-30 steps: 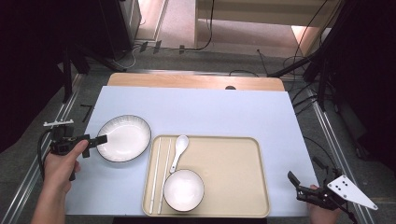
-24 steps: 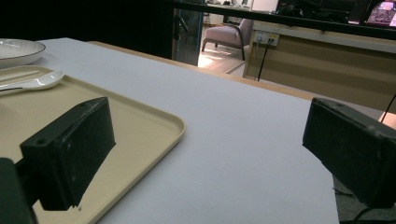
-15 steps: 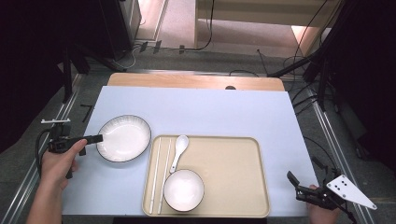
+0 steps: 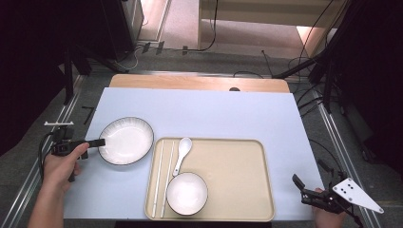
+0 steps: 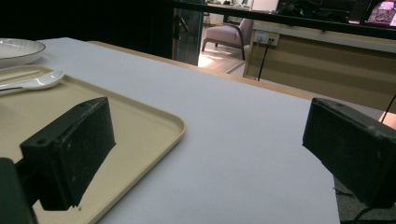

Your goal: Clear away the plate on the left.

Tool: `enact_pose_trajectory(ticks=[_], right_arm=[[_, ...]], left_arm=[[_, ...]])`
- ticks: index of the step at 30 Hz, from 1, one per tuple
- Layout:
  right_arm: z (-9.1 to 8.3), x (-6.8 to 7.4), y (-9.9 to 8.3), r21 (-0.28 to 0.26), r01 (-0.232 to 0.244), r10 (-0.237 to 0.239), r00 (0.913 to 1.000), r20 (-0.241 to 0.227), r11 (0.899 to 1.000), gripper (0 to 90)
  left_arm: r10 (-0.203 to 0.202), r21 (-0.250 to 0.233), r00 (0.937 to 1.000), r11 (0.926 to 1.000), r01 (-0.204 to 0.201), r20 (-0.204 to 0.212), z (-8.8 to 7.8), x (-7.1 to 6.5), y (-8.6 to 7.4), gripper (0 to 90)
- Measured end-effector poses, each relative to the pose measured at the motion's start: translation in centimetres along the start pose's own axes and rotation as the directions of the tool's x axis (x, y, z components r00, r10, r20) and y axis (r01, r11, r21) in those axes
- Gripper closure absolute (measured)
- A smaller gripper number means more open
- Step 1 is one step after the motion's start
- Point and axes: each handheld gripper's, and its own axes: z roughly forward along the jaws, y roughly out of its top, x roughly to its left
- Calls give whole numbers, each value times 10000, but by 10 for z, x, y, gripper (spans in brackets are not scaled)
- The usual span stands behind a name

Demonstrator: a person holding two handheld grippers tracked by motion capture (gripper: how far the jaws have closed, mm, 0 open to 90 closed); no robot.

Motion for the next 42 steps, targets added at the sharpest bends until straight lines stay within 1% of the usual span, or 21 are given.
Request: enact_pose_trajectory(ticks=[5, 6, 8, 12, 14, 16, 21, 23, 26, 30, 32, 34, 35, 38, 42], right_arm=[[0, 0, 0, 41, -27, 27, 10000, -11, 10000, 24], [1, 0, 0, 41, -33, 33, 10000, -7, 10000, 24], [1, 1, 0, 62, -5, 5, 10000, -18, 10000, 24], [1, 1, 0, 72, -16, 17, 10000, -19, 10000, 24], [0, 1, 0, 51, -22, 22, 10000, -21, 10000, 25], [0, 1, 0, 50, -23, 23, 10000, -21, 10000, 24], [1, 2, 1, 38, 12, -12, 10000, -32, 10000, 25], [1, 1, 0, 47, -6, 6, 10000, -28, 10000, 24], [1, 1, 0, 45, -9, 9, 10000, -25, 10000, 25], [2, 1, 0, 33, 15, -15, 10000, -42, 10000, 24], [2, 2, 1, 63, 20, -20, 10000, -58, 10000, 24], [2, 2, 1, 69, 18, -17, 10000, -60, 10000, 25], [2, 2, 1, 68, 11, -10, 10000, -60, 10000, 25], [2, 2, 1, 64, 18, -18, 10000, -51, 10000, 24], [1, 2, 1, 30, 52, -52, 10000, -15, 10000, 25]], left_arm=[[-307, 317, 9992, 9991, 299, 253, 4, 6, 0, 637], [-335, 337, 9990, 9989, 325, 286, 4, 6, 0, 638], [-560, 263, 9977, 9981, 550, 391, 5, 8, 0, 650], [-790, 446, 9954, 9961, 766, 545, 9, 12, -1, 674], [-778, 646, 9953, 9952, 740, 579, 12, 12, -1, 668], [-844, 764, 9947, 9939, 798, 588, 14, 12, -1, 669], [-1067, 973, 9920, 9902, 998, 681, 19, 13, -1, 693], [-1160, 1163, 9905, 9874, 1069, 738, 21, 14, -1, 705], [-1305, 1261, 9887, 9847, 1206, 733, 23, 14, 0, 716], [-1265, 1284, 9890, 9849, 1160, 769, 23, 17, 0, 759], [-1227, 1239, 9903, 9857, 1140, 654, 24, 16, -1, 767], [-1055, 1160, 9925, 9884, 979, 614, 24, 14, -1, 768], [-1034, 1158, 9929, 9886, 960, 591, 23, 14, -1, 772], [-1156, 1103, 9918, 9879, 1091, 547, 24, 13, -1, 783], [-1471, 952, 9865, 9856, 1400, 720, 28, 13, 0, 809]])
